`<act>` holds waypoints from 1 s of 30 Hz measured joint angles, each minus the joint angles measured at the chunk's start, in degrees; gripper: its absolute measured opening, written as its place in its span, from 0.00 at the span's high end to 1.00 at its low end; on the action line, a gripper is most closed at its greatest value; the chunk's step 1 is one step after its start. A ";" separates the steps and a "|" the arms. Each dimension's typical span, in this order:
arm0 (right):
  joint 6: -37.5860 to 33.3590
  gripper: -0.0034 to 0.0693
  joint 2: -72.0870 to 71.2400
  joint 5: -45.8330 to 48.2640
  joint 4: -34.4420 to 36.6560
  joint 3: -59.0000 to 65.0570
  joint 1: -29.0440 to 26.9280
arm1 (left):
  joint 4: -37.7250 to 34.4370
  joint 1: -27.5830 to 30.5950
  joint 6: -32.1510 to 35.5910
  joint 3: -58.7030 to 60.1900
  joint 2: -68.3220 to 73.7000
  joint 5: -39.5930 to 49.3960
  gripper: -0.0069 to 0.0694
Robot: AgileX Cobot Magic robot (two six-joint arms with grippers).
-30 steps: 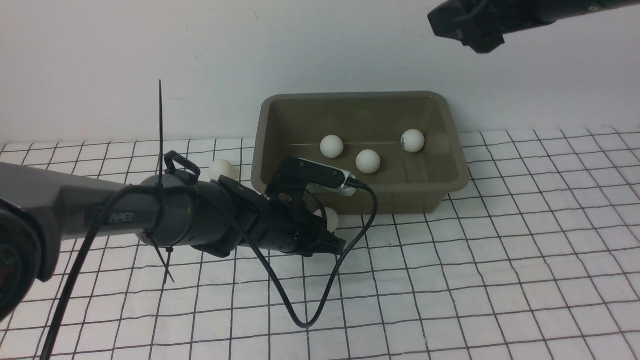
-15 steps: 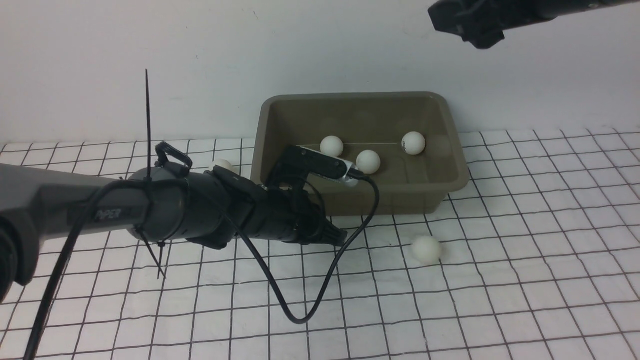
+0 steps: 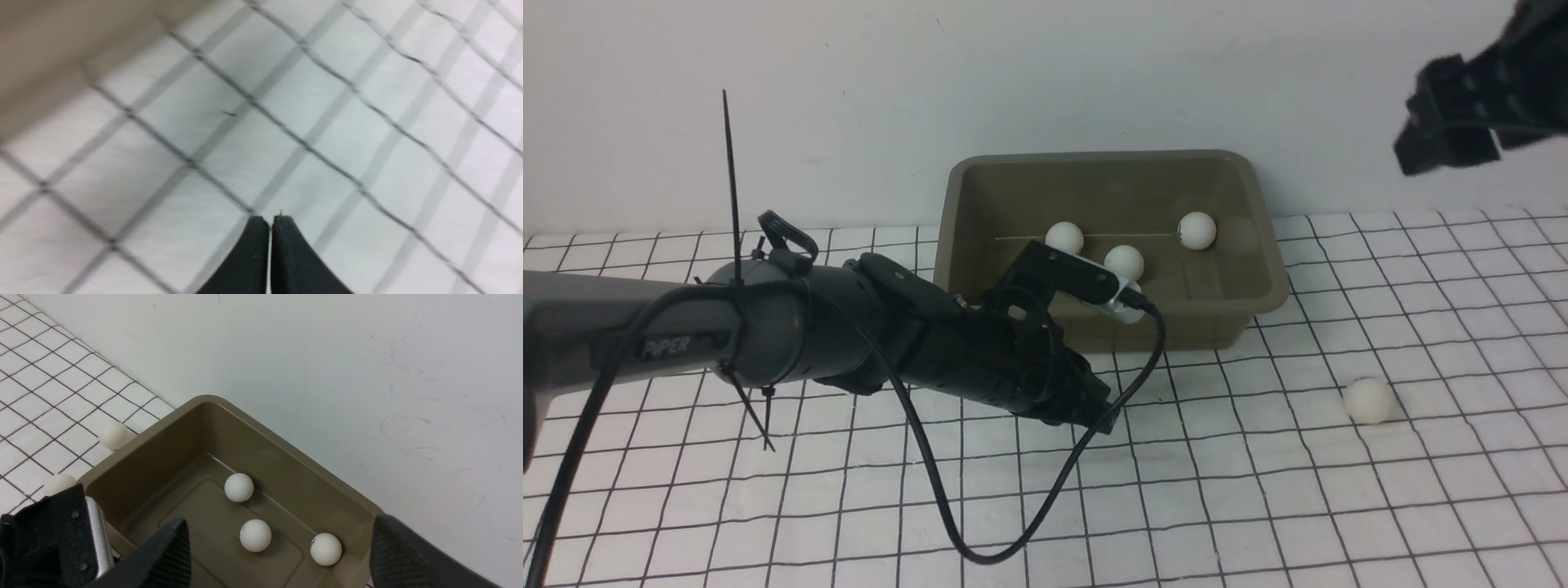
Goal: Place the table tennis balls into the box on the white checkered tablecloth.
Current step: 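Reach for and grasp a ping pong ball on the table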
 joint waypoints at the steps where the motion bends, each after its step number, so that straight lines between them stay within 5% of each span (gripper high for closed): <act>1: 0.40 0.22 0.62 0.65 -0.53 0.06 -0.97 | -0.23 0.00 0.40 0.00 -0.14 1.53 0.92; 13: -1.15 0.22 10.98 1.40 5.47 2.30 -7.18 | -5.21 0.00 6.48 -0.17 -8.77 3.01 0.91; 17: -1.15 0.22 16.18 -1.83 3.49 2.30 -7.25 | -1.82 0.13 7.04 -0.17 -14.84 2.66 0.82; 27: -1.15 0.22 27.27 -14.77 1.15 0.99 -13.84 | 6.77 4.64 -0.45 -0.17 -27.49 6.32 0.34; 28: -1.56 0.22 28.96 -16.08 2.11 0.21 -15.94 | 8.71 5.43 -2.99 -0.17 -31.31 6.61 0.23; 30: -4.06 0.22 31.23 -17.62 5.13 -0.91 -18.31 | 11.08 5.70 -4.06 -0.17 -34.87 6.39 0.17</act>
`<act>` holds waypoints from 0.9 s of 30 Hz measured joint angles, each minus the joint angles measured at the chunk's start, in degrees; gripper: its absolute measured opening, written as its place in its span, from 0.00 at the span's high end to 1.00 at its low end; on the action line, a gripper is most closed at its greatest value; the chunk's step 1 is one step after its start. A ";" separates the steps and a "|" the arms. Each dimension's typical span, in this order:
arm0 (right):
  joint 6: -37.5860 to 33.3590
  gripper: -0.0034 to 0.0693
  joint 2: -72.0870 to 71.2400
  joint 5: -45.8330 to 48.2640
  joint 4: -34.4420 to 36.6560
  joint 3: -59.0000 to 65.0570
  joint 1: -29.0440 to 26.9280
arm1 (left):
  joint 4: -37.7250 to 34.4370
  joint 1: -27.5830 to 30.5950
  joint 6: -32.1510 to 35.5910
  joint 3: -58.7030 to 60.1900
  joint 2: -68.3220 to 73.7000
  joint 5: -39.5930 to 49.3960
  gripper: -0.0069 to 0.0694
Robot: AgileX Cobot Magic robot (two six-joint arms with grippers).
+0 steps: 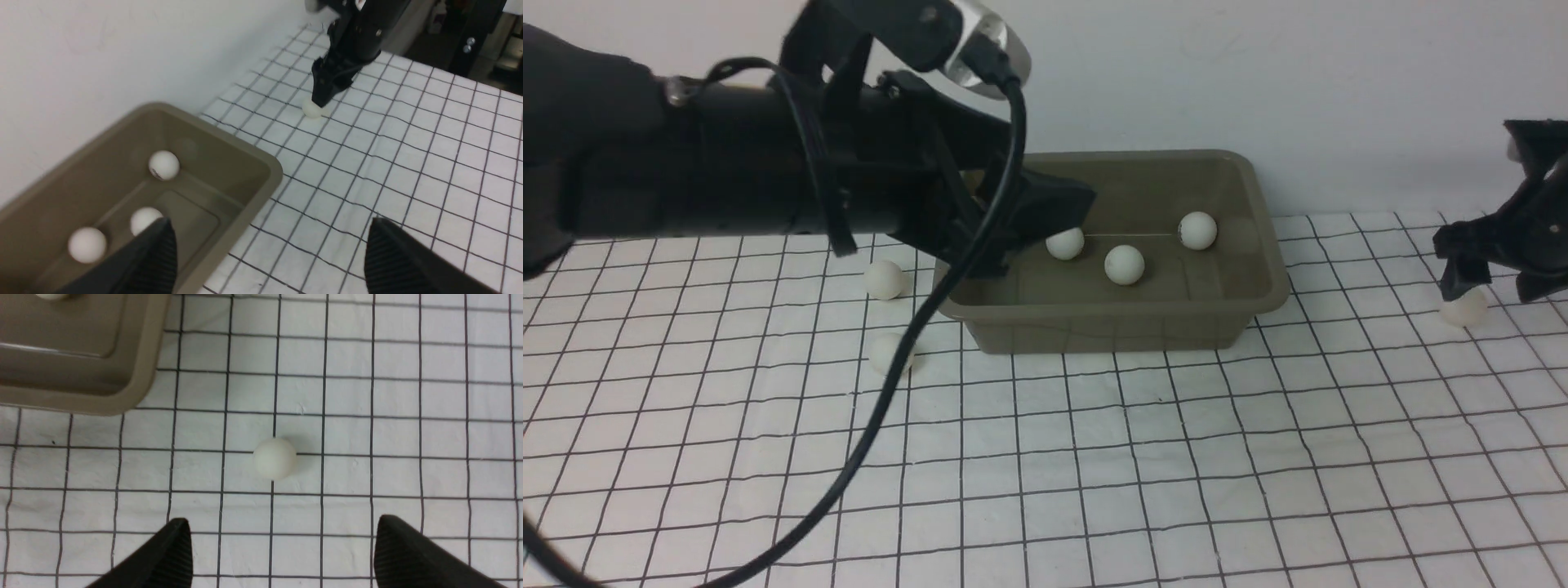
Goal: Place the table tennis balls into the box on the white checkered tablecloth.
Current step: 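Reach for and grasp a ping pong ball on the table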
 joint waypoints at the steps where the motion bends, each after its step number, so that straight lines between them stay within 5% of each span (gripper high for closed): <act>1: -0.27 0.22 0.12 -0.13 0.22 0.00 0.00 | 0.00 0.00 -0.08 0.00 -0.24 0.00 0.17; 14: -4.91 0.22 6.06 -7.41 5.06 -3.37 -1.46 | 7.25 0.00 -10.58 0.00 -9.63 0.21 0.16; 27: -3.90 0.22 8.23 -12.55 0.05 -4.25 -1.52 | 11.48 0.00 -13.98 0.00 -10.03 2.72 0.19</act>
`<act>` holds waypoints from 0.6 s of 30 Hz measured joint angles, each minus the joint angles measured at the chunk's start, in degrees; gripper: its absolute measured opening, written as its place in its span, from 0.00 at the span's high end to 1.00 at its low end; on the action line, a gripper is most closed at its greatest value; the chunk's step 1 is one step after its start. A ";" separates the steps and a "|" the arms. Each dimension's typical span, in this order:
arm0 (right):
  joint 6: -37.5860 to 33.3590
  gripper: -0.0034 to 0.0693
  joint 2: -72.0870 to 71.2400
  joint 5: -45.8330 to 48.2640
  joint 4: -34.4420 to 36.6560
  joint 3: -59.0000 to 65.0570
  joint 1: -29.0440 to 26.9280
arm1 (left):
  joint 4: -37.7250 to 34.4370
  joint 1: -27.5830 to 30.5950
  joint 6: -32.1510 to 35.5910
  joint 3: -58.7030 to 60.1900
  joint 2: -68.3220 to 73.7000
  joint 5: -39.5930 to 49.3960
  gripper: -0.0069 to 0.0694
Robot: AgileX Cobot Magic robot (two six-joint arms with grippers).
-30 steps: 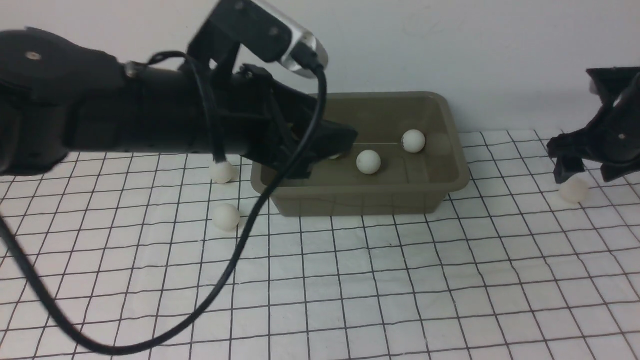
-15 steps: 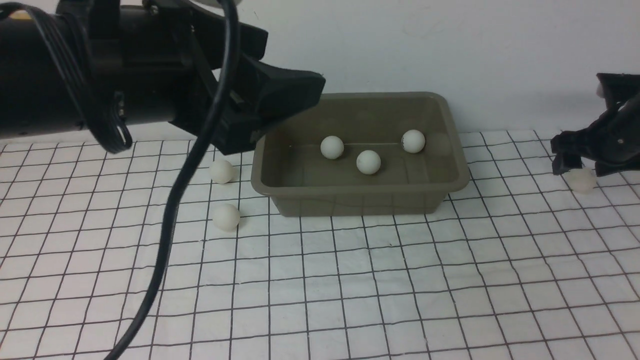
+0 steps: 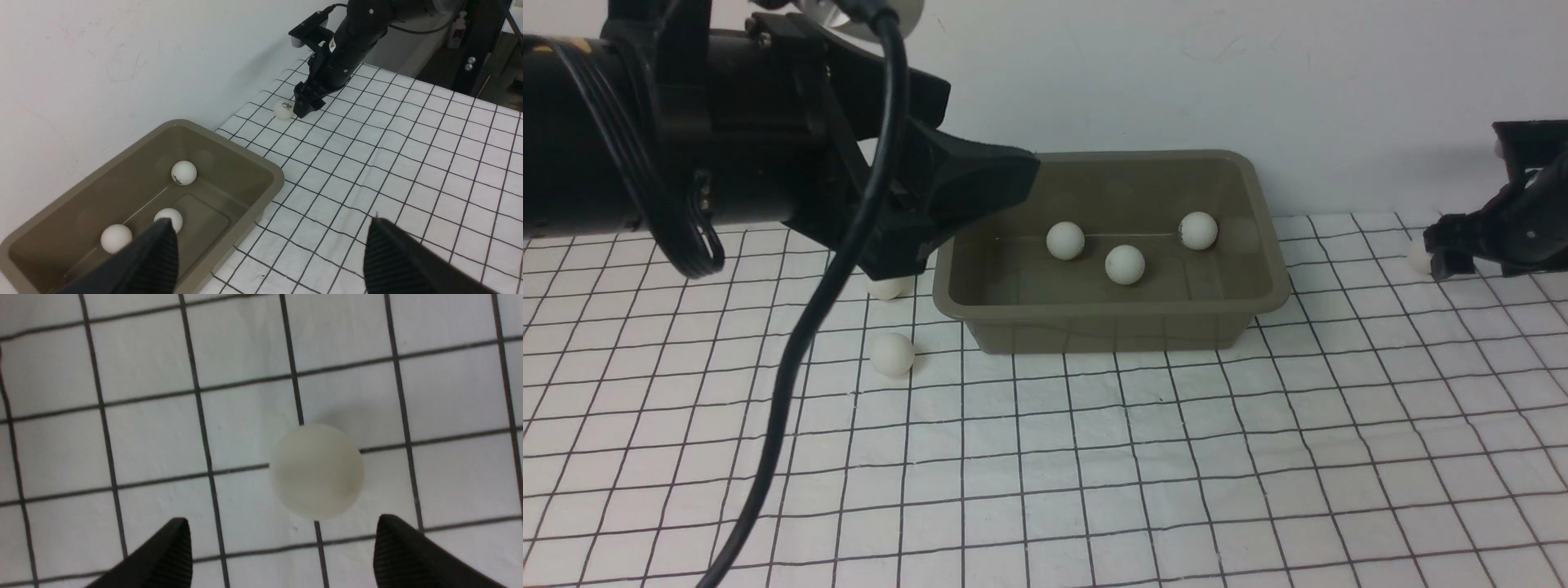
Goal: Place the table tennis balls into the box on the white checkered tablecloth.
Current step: 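Reach for and grasp a ping pong ball on the table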
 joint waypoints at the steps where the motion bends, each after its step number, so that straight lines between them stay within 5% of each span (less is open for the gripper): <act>1: 0.00 0.22 0.00 -0.40 -0.07 0.00 0.00 | 0.00 0.00 0.00 0.00 0.00 0.00 0.19; 18: -11.86 0.22 0.00 -5.79 17.40 0.00 0.00 | 0.39 0.00 -0.06 0.00 0.00 0.22 0.19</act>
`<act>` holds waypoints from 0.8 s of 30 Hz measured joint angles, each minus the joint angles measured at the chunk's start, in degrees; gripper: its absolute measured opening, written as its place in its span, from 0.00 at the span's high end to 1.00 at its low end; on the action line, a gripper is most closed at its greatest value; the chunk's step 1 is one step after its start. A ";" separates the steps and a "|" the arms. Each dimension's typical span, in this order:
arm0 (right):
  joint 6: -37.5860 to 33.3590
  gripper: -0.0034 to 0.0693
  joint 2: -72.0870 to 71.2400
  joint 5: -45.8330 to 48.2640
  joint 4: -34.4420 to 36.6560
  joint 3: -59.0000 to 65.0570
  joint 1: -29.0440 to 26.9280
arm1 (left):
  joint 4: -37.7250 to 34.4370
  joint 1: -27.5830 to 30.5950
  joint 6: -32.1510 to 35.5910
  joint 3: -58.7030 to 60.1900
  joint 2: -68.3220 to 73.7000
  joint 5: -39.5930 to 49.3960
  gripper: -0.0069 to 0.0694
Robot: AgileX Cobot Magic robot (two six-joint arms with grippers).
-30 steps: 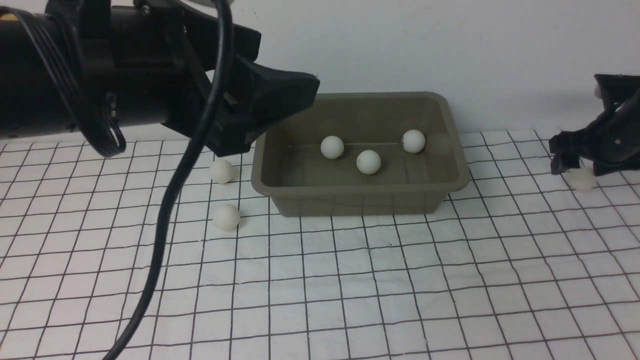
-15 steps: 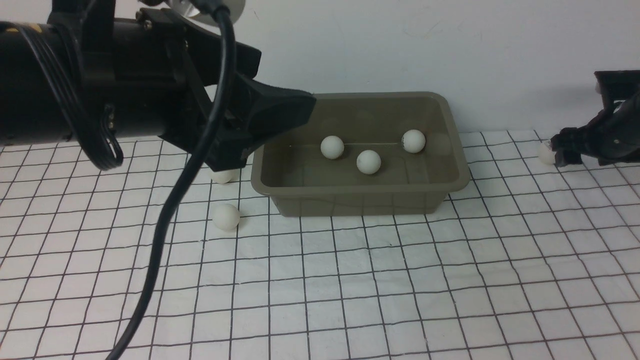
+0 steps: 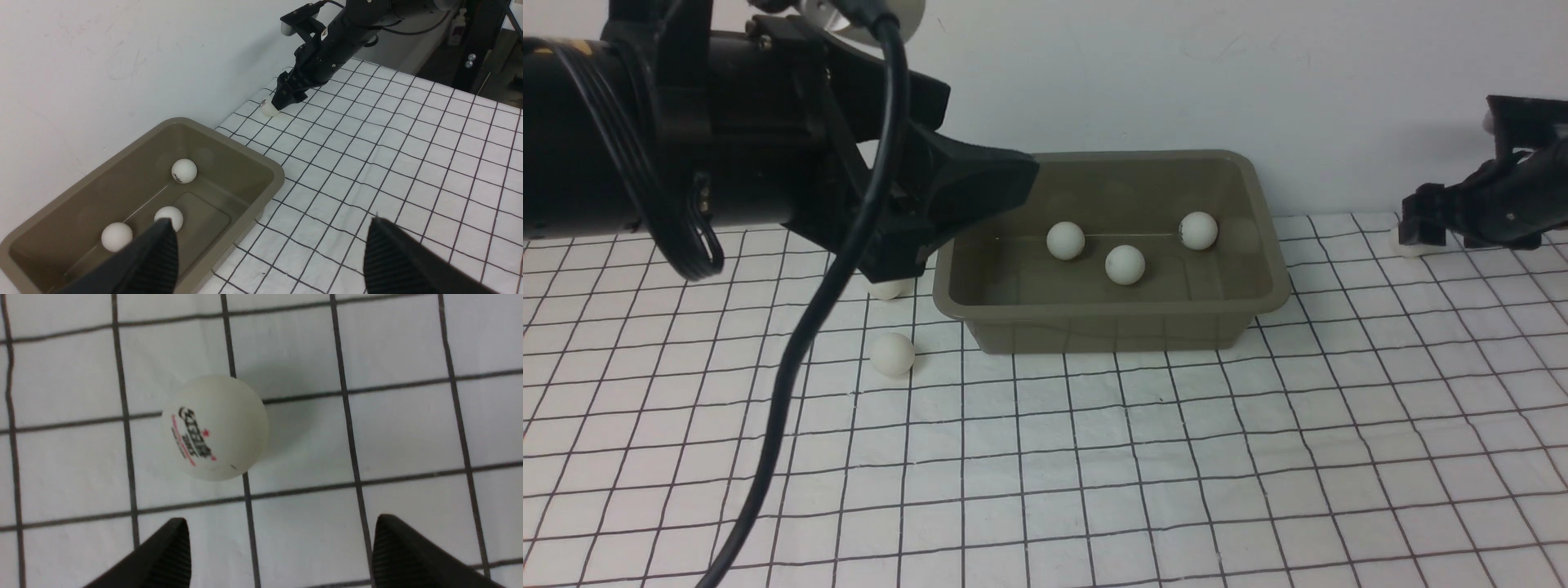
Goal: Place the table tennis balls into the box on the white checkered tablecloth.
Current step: 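Reach for and grasp a ping pong ball on the table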
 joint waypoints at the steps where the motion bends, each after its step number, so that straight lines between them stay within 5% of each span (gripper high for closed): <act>1: -0.37 0.22 0.00 -0.31 0.47 0.00 0.00 | 0.00 0.00 0.00 0.00 0.00 0.00 0.19; 24: -3.06 0.22 5.71 -1.01 4.03 -6.06 0.00 | 0.03 0.00 0.00 0.00 0.00 0.00 0.19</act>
